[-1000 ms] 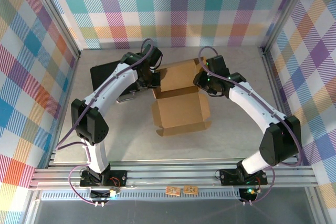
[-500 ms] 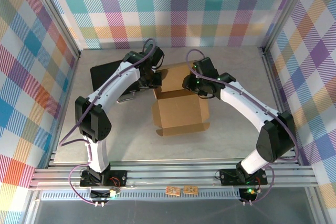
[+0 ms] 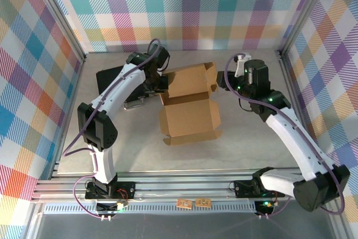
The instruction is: Fold the paper box
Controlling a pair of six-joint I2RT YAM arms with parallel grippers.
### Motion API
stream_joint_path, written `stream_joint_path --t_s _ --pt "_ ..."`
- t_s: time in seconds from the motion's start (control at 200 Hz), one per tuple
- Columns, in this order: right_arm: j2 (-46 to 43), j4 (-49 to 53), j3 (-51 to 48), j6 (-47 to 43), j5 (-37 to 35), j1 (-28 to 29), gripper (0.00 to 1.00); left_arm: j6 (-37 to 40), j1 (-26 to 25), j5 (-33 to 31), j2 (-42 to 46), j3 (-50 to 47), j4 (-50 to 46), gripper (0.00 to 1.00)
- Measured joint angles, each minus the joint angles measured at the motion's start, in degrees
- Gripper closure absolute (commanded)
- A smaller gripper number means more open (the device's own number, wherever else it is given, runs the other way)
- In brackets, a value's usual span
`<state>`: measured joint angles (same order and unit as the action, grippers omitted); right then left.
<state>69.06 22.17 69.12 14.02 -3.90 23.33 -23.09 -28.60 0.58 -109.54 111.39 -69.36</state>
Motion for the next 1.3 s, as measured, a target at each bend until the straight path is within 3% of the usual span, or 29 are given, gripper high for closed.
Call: stream_joint_path --t_s 0.24,0.46,0.6,0.91,1.08,1.175,1.215,1.3 --pt "13.14 1.33 2.75 -6.64 1.46 -0.09 0.58 0.22 0.0 0.83 -0.59 1.38 -1.22 1.0" --pt "16.04 3.1 8.04 -8.48 -2.6 0.7 1.0 0.2 0.04 1.11 -0.68 1.38 -1.2 1.0" --pt "16.04 4.96 9.49 -8.94 -10.34 5.95 1.0 -0.31 0.33 1.07 -0.76 1.38 -1.07 1.0" --pt "20.76 14.86 15.52 -2.95 -42.23 27.21 1.0 -3.06 1.44 1.51 -2.03 1.4 -0.98 1.0" --pt "34.97 27.1 30.03 4.92 -59.69 29.53 1.0 -3.82 1.75 2.32 -2.32 1.81 -0.55 1.0" --pt "41.18 34.07 37.05 9.79 -64.85 29.53 1.0 -4.15 1.77 2.69 -2.38 1.84 -0.57 1.0" --pt "42.49 36.0 39.06 10.71 -65.55 29.55 0.92 -4.17 1.92 3.02 -2.38 1.81 -0.55 1.0" --pt "42.49 37.13 41.31 9.66 -64.37 29.53 0.58 -4.02 2.51 3.72 -2.36 1.6 -0.11 1.0"
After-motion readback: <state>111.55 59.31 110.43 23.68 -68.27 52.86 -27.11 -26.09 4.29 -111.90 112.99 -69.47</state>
